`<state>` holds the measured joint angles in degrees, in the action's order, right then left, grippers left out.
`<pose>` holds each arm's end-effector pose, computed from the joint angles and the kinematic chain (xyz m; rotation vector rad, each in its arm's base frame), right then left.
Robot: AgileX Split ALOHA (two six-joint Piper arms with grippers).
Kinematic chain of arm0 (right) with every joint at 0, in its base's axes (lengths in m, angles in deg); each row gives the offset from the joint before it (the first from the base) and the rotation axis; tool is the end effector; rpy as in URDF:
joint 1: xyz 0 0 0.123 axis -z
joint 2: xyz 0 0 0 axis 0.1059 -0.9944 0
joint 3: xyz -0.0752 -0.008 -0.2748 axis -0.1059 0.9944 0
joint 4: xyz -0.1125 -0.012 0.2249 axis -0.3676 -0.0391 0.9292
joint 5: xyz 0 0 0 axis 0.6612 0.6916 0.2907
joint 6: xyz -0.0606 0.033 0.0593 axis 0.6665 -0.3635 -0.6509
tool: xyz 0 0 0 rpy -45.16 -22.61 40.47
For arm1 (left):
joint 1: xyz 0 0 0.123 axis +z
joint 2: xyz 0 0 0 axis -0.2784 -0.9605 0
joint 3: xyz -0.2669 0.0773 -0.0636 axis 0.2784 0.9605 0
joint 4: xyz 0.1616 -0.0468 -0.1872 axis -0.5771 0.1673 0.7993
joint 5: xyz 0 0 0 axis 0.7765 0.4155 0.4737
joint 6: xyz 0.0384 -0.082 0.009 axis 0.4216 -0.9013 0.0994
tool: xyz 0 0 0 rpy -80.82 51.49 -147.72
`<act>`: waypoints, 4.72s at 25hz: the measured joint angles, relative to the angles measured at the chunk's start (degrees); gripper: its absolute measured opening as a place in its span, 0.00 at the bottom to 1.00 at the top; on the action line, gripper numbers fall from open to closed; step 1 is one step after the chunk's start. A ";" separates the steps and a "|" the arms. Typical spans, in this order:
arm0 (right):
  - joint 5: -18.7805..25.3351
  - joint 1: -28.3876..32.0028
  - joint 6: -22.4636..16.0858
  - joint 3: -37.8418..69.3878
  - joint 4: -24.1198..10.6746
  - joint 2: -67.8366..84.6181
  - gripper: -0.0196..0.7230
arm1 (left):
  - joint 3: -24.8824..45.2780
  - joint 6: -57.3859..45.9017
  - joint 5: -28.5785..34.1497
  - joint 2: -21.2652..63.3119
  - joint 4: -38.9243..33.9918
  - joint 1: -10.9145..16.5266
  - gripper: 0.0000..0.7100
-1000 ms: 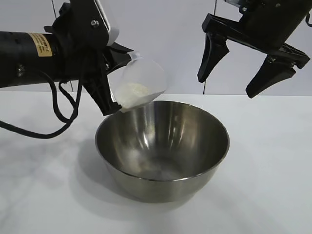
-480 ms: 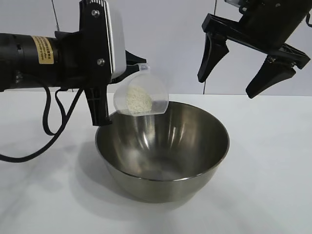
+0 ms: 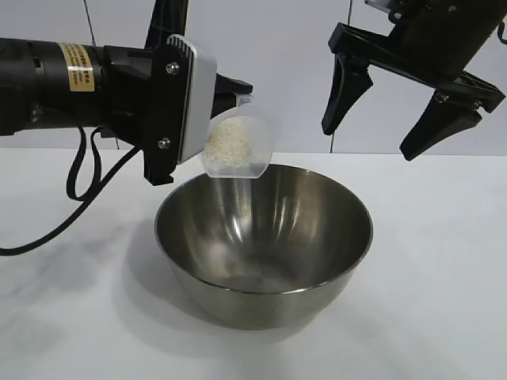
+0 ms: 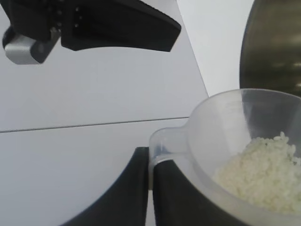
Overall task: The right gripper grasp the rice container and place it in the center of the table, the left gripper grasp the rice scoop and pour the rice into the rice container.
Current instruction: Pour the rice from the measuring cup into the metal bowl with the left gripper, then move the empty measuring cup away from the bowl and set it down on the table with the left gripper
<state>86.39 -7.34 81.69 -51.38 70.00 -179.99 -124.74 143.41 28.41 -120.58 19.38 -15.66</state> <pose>0.3391 0.1042 0.2638 -0.1126 2.7937 0.4593 0.2806 -0.2137 0.2046 1.7213 0.4327 0.5610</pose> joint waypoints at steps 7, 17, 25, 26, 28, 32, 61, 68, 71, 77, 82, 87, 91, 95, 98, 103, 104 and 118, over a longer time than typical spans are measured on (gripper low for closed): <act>1.06 0.00 0.00 0.00 -0.38 0.00 0.88 | -0.59 4.90 0.00 -0.20 -6.94 0.00 0.02; 1.39 0.00 0.00 0.00 -1.44 0.00 0.88 | -3.00 11.58 0.54 -3.30 -9.47 -0.72 0.02; 1.39 0.00 0.00 0.00 -2.78 0.00 0.88 | -3.18 13.34 1.79 -3.30 -10.32 -1.14 0.02; 1.44 0.00 0.00 0.00 -2.78 0.00 0.88 | -3.18 13.54 2.23 -3.30 -10.77 -1.14 0.02; 1.44 0.00 0.00 0.00 -2.94 0.00 0.88 | -3.18 13.80 2.67 -3.30 -11.31 -1.14 0.02; 1.44 0.00 0.00 0.00 -3.06 0.00 0.88 | -3.41 14.53 3.15 -3.30 -11.71 -1.14 0.02; 1.50 0.00 0.00 0.00 -3.63 0.00 0.88 | -6.82 16.21 7.96 -2.06 -21.70 -3.54 0.02; 1.55 0.00 0.00 0.00 -3.63 0.00 0.88 | -6.82 16.21 9.71 -2.06 -21.76 -3.83 0.02; 1.55 0.00 0.00 0.00 -3.63 0.00 0.88 | -6.82 16.39 9.92 -2.06 -21.76 -3.83 0.02; 1.60 0.00 0.00 0.00 -3.84 0.00 0.88 | -8.27 16.58 10.42 -2.06 -23.65 -3.83 0.02; 1.60 0.00 0.00 0.00 -3.90 0.00 0.88 | -8.37 15.79 10.55 -2.06 -24.06 -3.83 0.02; 1.60 0.00 0.00 0.00 -4.00 0.00 0.88 | -8.37 9.36 6.27 -2.06 -18.07 -3.83 0.02; 1.60 0.00 0.00 0.00 -4.00 0.00 0.88 | -8.37 0.54 1.08 -2.06 -11.42 -3.91 0.02; 1.60 0.00 0.00 0.00 -4.00 0.00 0.88 | -7.75 -6.57 -2.15 -2.06 -4.24 -4.02 0.02; 1.60 0.00 0.00 0.00 -4.00 0.00 0.88 | -5.07 -11.21 -5.61 -2.06 3.29 -4.02 0.02; 1.60 0.00 0.00 0.00 -4.00 0.00 0.88 | 0.12 -21.40 -13.00 -1.91 20.12 -4.02 0.02; 1.53 0.00 0.00 0.00 -4.00 0.00 0.88 | 0.58 -24.43 -14.23 -1.69 23.17 -4.02 0.02; 0.51 0.00 0.00 0.00 -3.71 0.00 0.88 | 5.29 -40.84 -19.08 8.19 70.20 -4.02 0.02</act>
<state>86.90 -7.34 81.69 -51.38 66.29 -179.99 -119.45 102.57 9.33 -112.40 89.59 -19.68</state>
